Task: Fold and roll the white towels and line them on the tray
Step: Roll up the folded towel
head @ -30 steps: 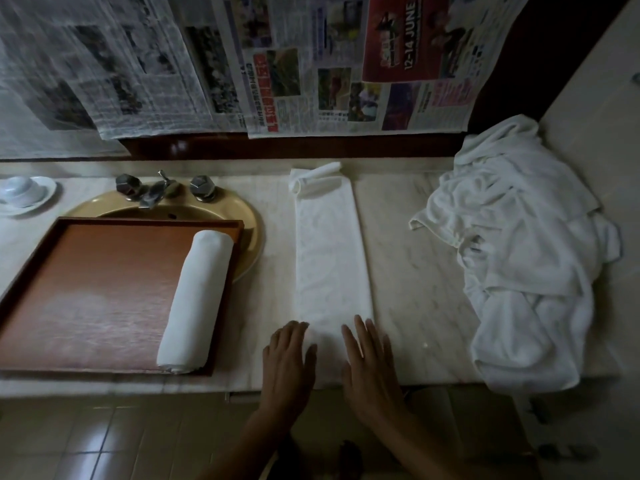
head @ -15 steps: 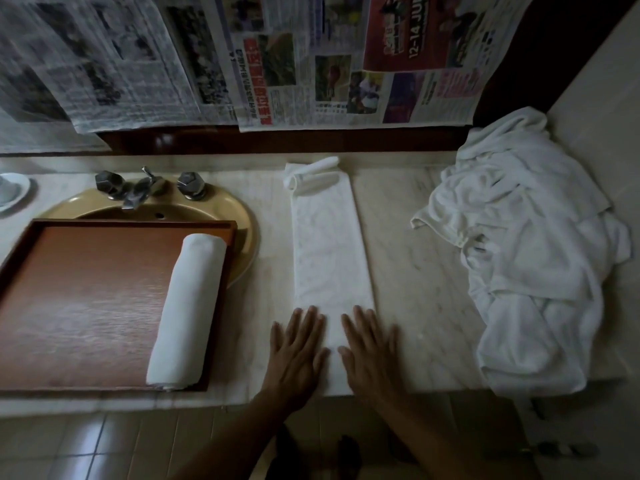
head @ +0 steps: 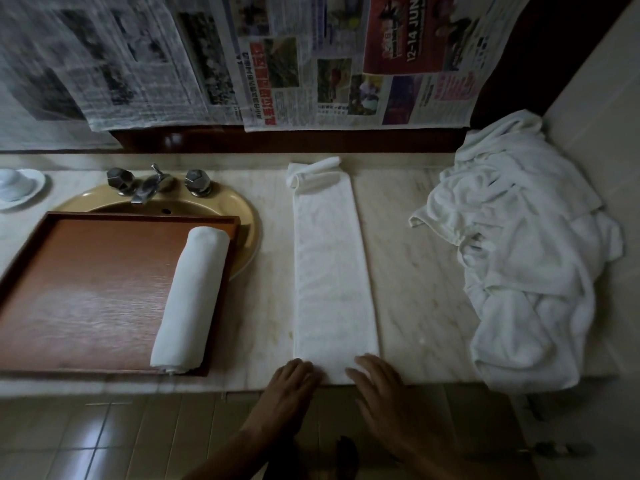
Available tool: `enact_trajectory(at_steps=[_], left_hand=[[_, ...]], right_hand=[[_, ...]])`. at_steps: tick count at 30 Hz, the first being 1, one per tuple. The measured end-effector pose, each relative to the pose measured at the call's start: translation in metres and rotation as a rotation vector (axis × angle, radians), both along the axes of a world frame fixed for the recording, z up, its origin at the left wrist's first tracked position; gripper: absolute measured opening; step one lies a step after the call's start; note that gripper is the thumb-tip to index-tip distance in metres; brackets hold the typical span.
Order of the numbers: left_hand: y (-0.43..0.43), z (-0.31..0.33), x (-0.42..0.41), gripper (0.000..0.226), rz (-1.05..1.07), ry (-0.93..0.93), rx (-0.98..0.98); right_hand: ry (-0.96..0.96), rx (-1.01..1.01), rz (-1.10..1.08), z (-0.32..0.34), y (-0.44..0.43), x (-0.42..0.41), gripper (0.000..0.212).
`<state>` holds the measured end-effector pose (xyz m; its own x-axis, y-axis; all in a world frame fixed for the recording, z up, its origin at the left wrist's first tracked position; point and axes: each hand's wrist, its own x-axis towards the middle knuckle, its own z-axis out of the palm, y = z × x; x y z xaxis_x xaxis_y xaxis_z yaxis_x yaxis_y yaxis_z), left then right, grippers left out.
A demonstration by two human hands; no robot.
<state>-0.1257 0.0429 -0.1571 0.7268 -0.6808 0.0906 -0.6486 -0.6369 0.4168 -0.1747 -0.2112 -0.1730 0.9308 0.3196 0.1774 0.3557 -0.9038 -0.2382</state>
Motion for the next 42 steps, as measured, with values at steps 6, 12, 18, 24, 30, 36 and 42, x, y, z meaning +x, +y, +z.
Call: enact_trajectory(at_steps=[6, 12, 18, 24, 30, 36, 42], left_hand=[[0.01, 0.003, 0.014, 0.042, -0.046, -0.016, 0.04], [0.011, 0.017, 0.006, 0.038, 0.039, 0.028, 0.028], [0.01, 0.042, 0.003, 0.023, 0.487, 0.38, -0.184], [0.008, 0.051, 0.011, 0.018, 0.694, 0.576, -0.316], [-0.011, 0.058, 0.011, 0.012, 0.808, 0.577, -0.293], [-0.02, 0.048, 0.001, 0.02, 0.538, 0.235, -0.08], [-0.014, 0.017, -0.01, 0.036, 0.236, 0.067, 0.18]], right_hand=[[0.07, 0.054, 0.009, 0.002, -0.017, 0.013, 0.04], [0.192, 0.2, -0.036, 0.027, -0.024, 0.012, 0.034], [0.46, 0.442, -0.287, 0.052, -0.025, 0.021, 0.013], [0.551, 0.536, -0.428, 0.058, -0.022, 0.03, 0.01], [0.492, 0.44, -0.479, 0.046, -0.008, 0.034, 0.008], [0.264, 0.204, -0.245, 0.042, 0.012, 0.026, 0.029], [0.218, 0.105, -0.079, 0.032, 0.011, 0.021, 0.031]])
